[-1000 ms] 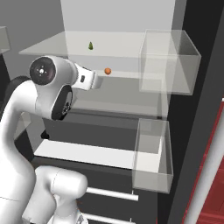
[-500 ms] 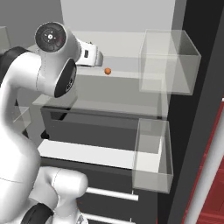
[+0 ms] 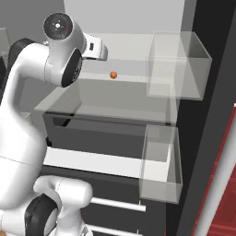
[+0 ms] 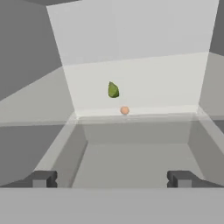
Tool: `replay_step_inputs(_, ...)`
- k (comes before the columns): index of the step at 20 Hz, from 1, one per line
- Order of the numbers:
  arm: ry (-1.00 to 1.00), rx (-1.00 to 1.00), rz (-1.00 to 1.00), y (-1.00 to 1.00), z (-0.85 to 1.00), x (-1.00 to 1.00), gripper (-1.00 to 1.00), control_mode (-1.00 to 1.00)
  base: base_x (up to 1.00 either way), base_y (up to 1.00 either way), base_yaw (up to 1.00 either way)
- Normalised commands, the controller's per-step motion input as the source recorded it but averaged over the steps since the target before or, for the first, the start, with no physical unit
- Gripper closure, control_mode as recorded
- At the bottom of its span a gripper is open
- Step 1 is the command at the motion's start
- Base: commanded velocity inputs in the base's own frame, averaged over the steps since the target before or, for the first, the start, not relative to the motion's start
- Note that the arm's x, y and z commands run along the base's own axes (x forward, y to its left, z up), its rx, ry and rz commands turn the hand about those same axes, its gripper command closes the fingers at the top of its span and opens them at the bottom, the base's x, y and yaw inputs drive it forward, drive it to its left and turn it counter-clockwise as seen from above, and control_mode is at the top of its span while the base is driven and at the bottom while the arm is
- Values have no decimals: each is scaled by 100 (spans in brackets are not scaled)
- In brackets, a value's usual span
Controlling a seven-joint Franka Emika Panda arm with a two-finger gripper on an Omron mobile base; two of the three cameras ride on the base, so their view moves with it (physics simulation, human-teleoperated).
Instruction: Take the lemon wedge from the fridge and place it on the plate with fish on the dining counter.
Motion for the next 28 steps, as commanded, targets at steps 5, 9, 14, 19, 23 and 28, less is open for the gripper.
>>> replay_step_inputs(5,0,0,0,35,0,100,-100,-100,0,0,0)
replay_step_inputs(9,7,0,0,9,0,100,-100,-100,0,0,0)
replay_step_inputs(14,14,0,0,-14,0,81,-100,-100,0,0,0)
replay_step_inputs(19,8,0,0,-7,0,71,-100,-100,0,0,0)
replay_step_inputs(23,10,0,0,3,-23,60,-100,-100,0,0,0)
replay_step_inputs(28,3,0,0,1,-25,52,-100,-100,0,0,0)
